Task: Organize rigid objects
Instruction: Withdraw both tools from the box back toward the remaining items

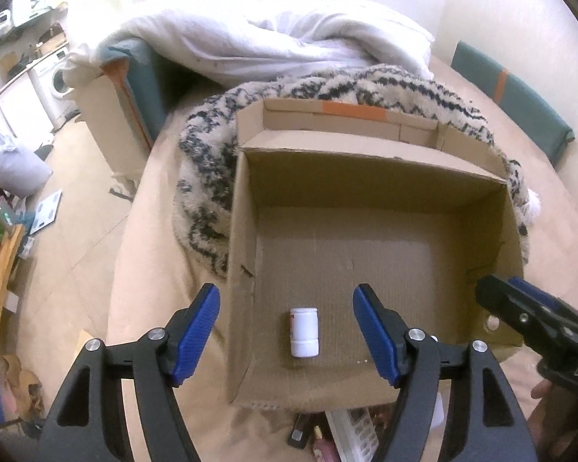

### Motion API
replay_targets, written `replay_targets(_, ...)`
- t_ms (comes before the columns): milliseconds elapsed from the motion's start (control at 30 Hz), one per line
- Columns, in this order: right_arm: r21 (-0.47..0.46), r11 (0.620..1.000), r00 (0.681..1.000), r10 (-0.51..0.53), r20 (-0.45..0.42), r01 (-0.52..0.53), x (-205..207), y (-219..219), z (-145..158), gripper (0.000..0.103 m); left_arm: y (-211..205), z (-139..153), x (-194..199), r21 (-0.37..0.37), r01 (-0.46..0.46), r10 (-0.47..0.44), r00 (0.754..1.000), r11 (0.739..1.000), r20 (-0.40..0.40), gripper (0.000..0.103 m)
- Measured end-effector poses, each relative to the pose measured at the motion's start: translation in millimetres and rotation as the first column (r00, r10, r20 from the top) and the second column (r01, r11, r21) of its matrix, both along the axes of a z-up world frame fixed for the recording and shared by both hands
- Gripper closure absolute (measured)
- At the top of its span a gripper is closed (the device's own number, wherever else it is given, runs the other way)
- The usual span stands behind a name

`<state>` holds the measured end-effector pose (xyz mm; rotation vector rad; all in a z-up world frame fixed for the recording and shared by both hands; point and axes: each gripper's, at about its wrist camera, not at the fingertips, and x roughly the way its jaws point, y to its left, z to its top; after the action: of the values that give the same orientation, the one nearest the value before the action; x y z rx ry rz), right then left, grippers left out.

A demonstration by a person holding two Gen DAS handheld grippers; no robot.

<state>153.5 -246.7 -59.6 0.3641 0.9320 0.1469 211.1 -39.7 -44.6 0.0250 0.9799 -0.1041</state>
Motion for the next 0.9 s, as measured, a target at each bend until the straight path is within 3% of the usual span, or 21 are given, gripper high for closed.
replay_targets(533,-0.025,0.998,0.997,0.065,-0.042,-0.066,-63,7,2,0.005,46,-15,-50,-0.030,-0.111,0.106,0.984,0.993,-0.141,0.032)
replay_targets(800,0.024,0.999,0.993,0.035,-0.110,-0.033,-75,5,-14,0.005,55,-33,-65,-0.017,-0.164,0.157,0.967,0.986,-0.201,0.032)
replay_targets(900,0.045,0.999,0.991,0.012,-0.133,-0.006,-71,3,-20,0.005,49,-43,-62,-0.021,-0.139,0.129,0.961,0.990,-0.245,0.032)
